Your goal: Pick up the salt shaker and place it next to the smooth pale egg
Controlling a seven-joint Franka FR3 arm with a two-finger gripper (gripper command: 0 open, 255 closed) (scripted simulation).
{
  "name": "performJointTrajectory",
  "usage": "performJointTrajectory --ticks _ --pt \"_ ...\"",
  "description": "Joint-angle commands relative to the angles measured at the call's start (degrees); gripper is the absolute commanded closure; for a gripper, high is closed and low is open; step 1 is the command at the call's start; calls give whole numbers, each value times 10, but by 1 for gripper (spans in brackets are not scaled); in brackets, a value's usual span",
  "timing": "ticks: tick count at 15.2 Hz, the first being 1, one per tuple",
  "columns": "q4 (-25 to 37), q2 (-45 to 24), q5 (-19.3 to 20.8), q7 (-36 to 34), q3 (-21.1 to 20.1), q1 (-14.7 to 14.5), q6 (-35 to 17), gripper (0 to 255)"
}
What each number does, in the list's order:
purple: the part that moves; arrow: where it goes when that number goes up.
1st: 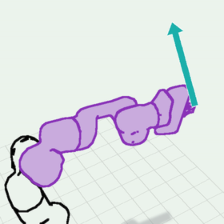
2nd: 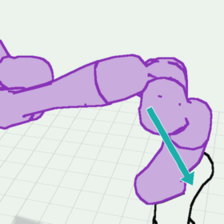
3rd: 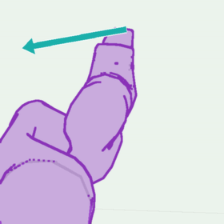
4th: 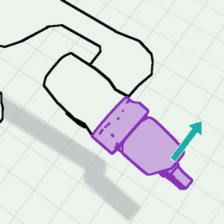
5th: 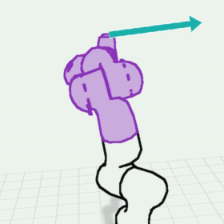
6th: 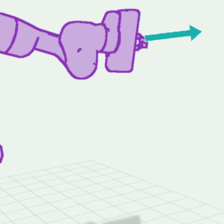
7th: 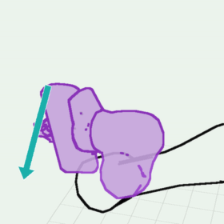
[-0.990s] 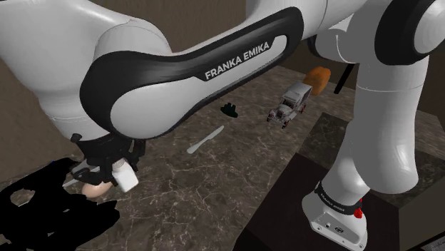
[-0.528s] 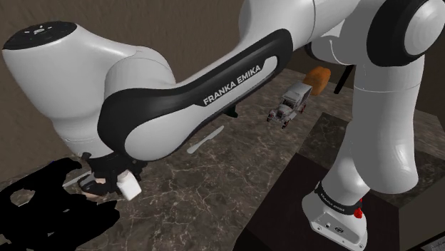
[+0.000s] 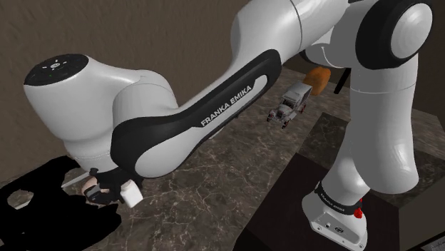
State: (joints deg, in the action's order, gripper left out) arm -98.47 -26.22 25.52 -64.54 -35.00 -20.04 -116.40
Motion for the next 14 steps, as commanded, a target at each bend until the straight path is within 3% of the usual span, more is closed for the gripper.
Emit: performJointTrajectory --ticks 1,7,8,14 --pt "-2 -6 2 -1 1 -2 -4 255" --pt "-2 -6 2 -1 1 -2 -4 255" --pt "-2 -6 2 0 1 -2 -4 0" --pt "6 2 -4 4 -3 -1 11 0"
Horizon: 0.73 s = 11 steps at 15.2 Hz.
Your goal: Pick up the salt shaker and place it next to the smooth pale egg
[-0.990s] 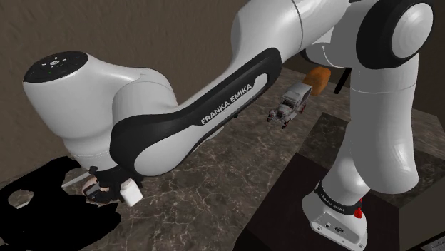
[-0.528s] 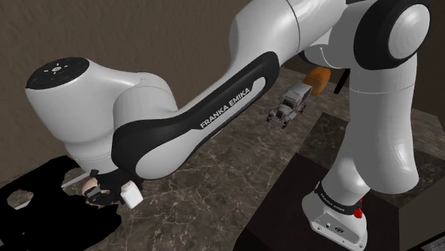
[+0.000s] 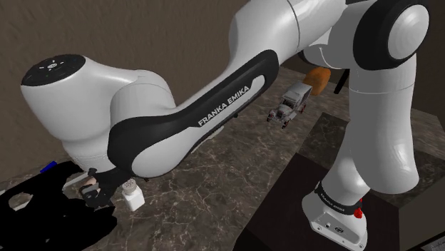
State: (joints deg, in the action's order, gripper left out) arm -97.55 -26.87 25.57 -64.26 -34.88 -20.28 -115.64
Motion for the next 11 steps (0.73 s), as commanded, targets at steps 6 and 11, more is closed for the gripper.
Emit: performJointTrajectory --ticks 6,11 --pt "26 27 -21 11 -13 0 46 0" --pt "26 27 -21 11 -13 0 46 0"
